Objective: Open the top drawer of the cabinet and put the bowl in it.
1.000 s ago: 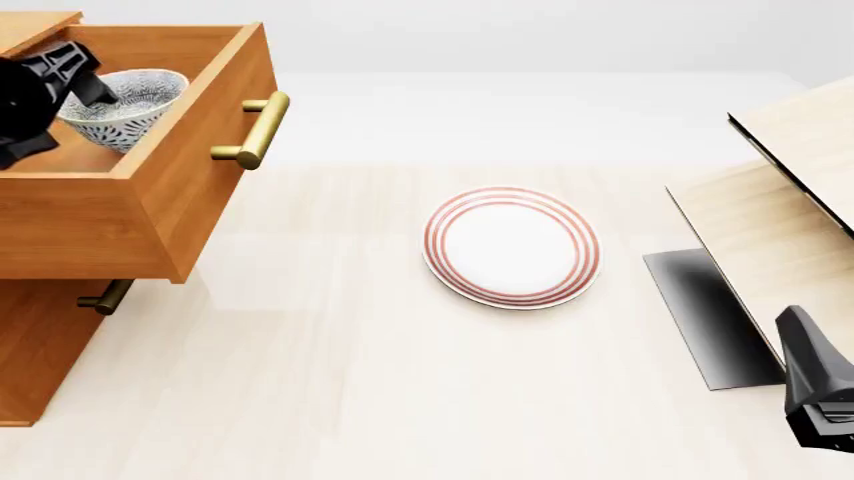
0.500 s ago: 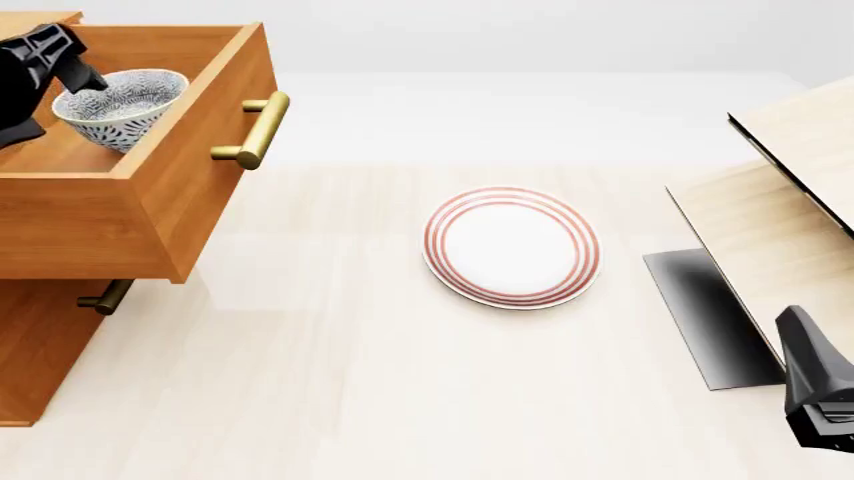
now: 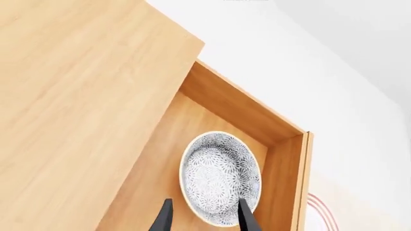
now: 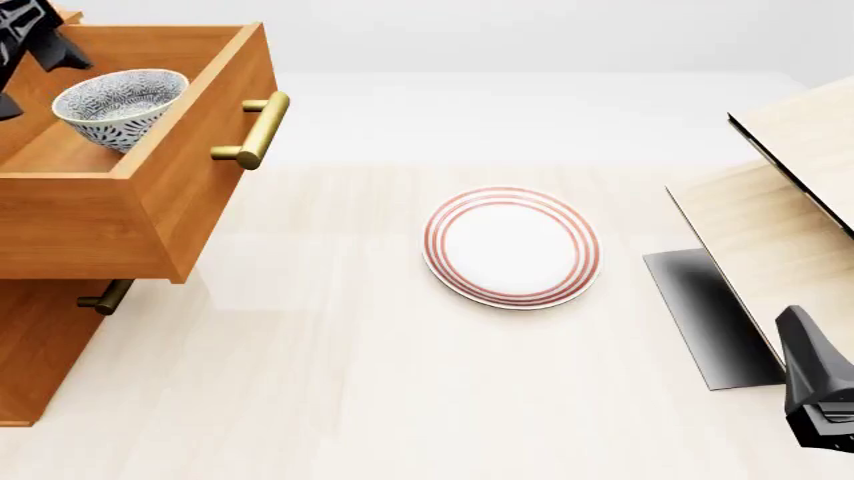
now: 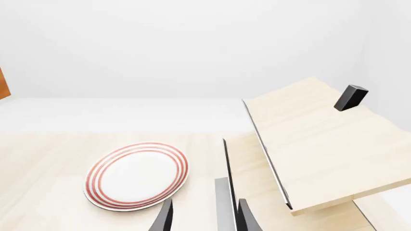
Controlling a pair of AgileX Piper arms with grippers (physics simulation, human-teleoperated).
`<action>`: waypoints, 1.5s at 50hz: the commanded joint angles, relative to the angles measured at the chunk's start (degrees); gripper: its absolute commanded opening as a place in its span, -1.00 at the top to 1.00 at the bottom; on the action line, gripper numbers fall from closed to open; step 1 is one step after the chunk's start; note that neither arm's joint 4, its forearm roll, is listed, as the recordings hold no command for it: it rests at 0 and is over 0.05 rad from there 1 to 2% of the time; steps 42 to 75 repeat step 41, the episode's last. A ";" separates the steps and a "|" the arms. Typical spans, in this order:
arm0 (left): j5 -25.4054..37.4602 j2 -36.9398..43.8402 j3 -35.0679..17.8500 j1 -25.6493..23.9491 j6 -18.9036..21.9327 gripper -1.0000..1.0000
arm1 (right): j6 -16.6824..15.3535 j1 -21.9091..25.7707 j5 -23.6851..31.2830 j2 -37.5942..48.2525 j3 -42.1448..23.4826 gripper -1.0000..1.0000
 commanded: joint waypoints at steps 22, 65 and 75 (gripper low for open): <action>14.64 -7.22 -12.88 -2.52 4.65 -1.00 | 0.09 0.05 -0.01 -0.09 0.04 -1.00; 24.61 -10.70 -22.46 -3.33 8.39 -1.00 | 0.07 0.07 -0.01 -0.08 0.04 -1.00; 24.61 -10.70 -22.46 -3.33 8.39 -1.00 | 0.07 0.07 -0.01 -0.08 0.04 -1.00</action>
